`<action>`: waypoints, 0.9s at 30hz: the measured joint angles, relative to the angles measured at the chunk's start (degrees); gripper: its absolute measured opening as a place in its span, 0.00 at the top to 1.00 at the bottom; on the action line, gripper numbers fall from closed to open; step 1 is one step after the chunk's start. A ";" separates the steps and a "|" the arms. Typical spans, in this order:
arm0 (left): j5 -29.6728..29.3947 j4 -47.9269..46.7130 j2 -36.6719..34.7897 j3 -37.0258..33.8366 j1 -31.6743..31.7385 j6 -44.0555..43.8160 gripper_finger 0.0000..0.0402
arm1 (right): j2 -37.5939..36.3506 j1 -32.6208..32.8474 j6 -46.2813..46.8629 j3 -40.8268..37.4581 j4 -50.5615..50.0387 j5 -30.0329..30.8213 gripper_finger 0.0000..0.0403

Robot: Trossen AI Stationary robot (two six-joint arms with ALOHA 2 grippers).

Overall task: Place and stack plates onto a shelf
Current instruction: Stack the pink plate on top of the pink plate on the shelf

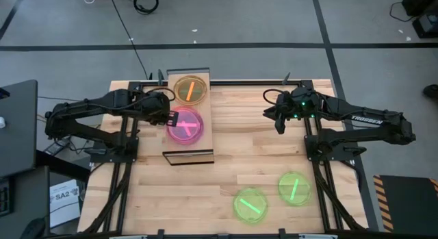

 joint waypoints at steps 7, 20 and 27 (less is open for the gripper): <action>1.34 -0.07 0.00 0.00 0.89 0.72 0.98 | 0.02 0.00 0.01 0.00 0.00 0.00 0.80; 0.57 -0.17 0.55 0.04 -0.23 0.79 0.97 | 0.01 0.00 0.01 0.00 -0.01 0.01 0.80; 0.45 -0.65 1.56 0.07 -1.13 1.02 0.97 | 0.01 0.00 0.02 0.00 0.00 0.00 0.80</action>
